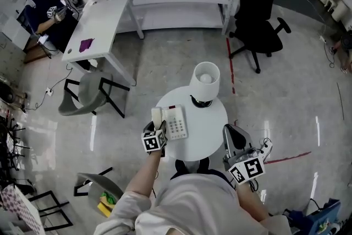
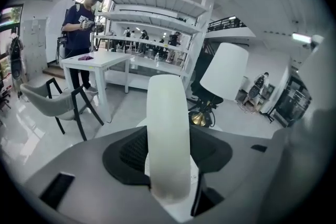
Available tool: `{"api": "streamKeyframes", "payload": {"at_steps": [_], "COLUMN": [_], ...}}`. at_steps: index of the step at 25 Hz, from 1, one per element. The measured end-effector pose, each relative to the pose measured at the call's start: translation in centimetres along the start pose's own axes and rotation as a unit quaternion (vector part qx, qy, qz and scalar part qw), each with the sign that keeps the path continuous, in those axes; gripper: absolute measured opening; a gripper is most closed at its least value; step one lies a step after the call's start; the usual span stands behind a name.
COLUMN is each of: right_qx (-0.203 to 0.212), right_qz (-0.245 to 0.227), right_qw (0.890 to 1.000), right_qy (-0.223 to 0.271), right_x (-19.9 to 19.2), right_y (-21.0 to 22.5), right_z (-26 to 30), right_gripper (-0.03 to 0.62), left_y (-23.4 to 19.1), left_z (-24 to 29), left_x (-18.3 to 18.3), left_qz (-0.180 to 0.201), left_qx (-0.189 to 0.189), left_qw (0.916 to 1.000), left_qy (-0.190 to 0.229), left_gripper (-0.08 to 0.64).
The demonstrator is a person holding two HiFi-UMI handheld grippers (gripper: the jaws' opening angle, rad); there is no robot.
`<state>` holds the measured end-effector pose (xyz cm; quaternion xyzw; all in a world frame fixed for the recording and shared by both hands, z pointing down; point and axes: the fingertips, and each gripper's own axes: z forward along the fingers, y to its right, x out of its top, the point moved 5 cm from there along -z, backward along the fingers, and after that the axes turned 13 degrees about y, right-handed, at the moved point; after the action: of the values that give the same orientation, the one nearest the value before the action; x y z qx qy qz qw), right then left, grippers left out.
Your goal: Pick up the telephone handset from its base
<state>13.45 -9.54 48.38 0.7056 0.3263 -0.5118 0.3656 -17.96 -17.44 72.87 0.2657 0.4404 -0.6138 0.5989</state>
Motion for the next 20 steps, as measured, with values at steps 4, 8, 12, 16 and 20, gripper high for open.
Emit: {"api": "streamKeyframes", "payload": {"at_steps": [4,8,12,16,20], "right_qx": [0.0,-0.001,-0.004,-0.005,0.002], "right_qz": [-0.001,-0.001,0.003,0.01,0.008], "right_qw": [1.0,1.0,1.0,0.999,0.999], "right_qy": [0.009,0.017,0.024,0.034,0.041], "right_x": [0.4,0.8,1.2,1.4,1.7], "right_y": [-0.2,-0.6,-0.4,-0.3,-0.5], "right_z": [-0.3,-0.5,-0.7,-0.6,-0.4], "right_gripper": [0.008,0.008,0.008,0.008,0.008], "left_y": [0.4,0.6,1.5,2.5,3.3], "left_z": [-1.5,-3.0,-4.6,-6.3,-8.3], "left_x": [1.8,3.9,6.4,9.1,11.7], "left_qz": [-0.021,-0.04,-0.052,-0.06,-0.06], "left_qx": [-0.034,-0.068,-0.109,-0.161,-0.196], "left_qw": [0.9984,0.9935,0.9849,0.9713,0.9571], "left_qy": [0.039,0.081,0.124,0.164,0.205], "left_gripper": [0.229,0.229,0.229,0.229,0.229]}}
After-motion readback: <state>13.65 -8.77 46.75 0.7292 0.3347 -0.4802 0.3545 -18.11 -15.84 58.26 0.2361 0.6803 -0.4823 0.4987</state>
